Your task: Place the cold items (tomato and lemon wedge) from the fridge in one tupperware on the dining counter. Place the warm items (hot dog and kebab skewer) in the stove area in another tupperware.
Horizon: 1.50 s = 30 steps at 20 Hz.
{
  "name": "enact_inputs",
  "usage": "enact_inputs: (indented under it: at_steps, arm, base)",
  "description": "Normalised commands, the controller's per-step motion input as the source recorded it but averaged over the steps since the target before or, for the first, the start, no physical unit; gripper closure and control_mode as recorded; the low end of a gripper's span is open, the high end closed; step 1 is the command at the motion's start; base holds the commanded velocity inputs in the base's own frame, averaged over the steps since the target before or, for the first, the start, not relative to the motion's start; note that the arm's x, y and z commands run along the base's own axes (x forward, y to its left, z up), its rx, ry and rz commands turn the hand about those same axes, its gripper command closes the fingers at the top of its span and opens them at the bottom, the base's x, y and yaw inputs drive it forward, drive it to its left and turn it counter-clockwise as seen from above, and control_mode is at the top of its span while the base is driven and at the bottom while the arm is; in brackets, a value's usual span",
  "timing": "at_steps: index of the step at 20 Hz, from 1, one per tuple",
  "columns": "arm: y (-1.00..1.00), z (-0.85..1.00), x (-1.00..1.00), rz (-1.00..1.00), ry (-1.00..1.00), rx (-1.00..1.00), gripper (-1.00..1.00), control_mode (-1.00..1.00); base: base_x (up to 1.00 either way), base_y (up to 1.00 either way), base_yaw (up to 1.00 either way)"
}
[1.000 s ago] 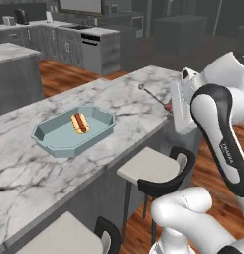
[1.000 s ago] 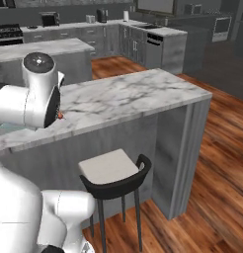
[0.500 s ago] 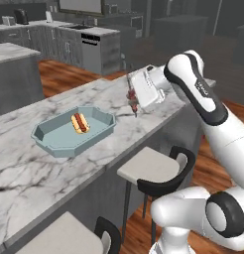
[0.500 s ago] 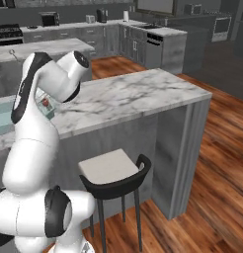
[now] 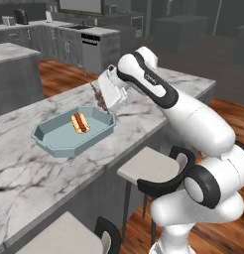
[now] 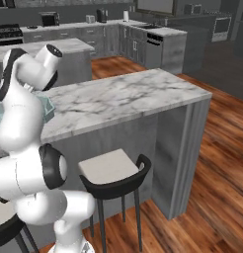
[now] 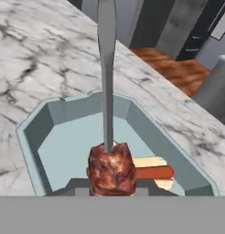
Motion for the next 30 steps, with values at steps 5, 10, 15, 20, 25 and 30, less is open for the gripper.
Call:
enact_inputs:
  at_steps: [5,10,15,20,25,30]
  arm:
    - [0.74,-0.13,0.14,-0.24,-0.07,-0.74,1.0,-1.0]
    - [0.29,-0.54,0.0,-0.22,-0.21,-0.78,1.0,-1.0]
    - [-0.04,-0.57,-0.06,-0.11,-0.35,-0.49,1.0,-1.0]
    - [-0.33,-0.43,-0.09,-0.05,-0.3,-0.27,1.0,-1.0]
    - [-0.46,0.01,0.22,0.0,-0.08,0.07,1.0,-1.0]
    - [-0.51,0.07,0.61,0.08,0.09,0.3,1.0,-1.0]
  base:
    - [0.0,0.0,0.0]
    - [0.0,0.0,0.0]
    - [0.0,0.0,0.0]
    - [0.0,0.0,0.0]
    - [0.0,0.0,0.0]
    - [0.0,0.0,0.0]
